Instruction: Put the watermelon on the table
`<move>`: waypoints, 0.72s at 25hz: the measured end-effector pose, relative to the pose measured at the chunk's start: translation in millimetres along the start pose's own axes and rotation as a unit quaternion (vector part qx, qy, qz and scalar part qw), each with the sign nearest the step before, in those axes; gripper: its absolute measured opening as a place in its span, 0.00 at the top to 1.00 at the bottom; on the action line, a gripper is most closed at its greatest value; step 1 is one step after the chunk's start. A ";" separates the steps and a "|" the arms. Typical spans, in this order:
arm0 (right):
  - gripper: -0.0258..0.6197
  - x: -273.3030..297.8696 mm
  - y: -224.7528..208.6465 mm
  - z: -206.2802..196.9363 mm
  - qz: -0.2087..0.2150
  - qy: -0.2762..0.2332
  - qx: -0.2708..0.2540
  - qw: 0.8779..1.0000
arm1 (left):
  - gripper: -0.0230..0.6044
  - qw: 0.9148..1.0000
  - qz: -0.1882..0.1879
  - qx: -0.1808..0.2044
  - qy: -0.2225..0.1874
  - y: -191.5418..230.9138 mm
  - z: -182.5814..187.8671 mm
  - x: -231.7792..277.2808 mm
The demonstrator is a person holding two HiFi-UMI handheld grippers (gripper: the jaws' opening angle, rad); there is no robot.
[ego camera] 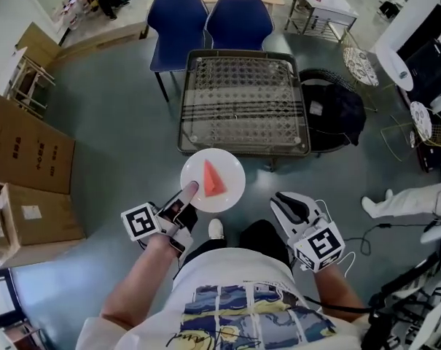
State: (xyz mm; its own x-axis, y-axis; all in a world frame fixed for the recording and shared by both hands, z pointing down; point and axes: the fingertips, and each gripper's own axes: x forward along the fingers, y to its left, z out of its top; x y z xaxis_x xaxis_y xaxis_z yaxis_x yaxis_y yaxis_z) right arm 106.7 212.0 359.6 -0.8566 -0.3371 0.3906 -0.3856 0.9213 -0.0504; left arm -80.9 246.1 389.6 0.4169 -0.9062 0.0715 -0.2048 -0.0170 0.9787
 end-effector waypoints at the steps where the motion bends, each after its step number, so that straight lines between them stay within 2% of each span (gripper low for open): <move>1: 0.86 3.8 -4.3 0.0 -0.001 0.005 -0.001 1.000 | 0.92 1.000 -0.001 -0.004 -0.001 2.8 5.8 5.9; 6: 0.86 18.1 -30.9 -0.8 -0.009 0.009 -0.005 1.000 | 0.92 1.000 0.006 -0.007 0.002 24.0 28.0 36.6; 11: 0.86 23.7 -84.2 9.7 -0.010 0.004 -0.012 1.000 | 0.92 1.000 0.004 -0.014 0.010 29.6 40.5 99.8; 18: 0.86 18.4 -155.5 7.2 -0.046 -0.003 0.000 0.999 | 0.92 1.000 0.012 0.003 0.027 56.9 69.7 186.0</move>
State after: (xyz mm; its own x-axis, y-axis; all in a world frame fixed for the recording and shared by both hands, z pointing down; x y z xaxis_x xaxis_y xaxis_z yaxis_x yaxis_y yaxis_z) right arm 148.5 61.1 368.0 -0.8193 -0.4216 0.3887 -0.4626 0.8865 -0.0136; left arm -76.7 47.1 445.1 0.4593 -0.8821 0.1047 -0.2205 0.0010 0.9754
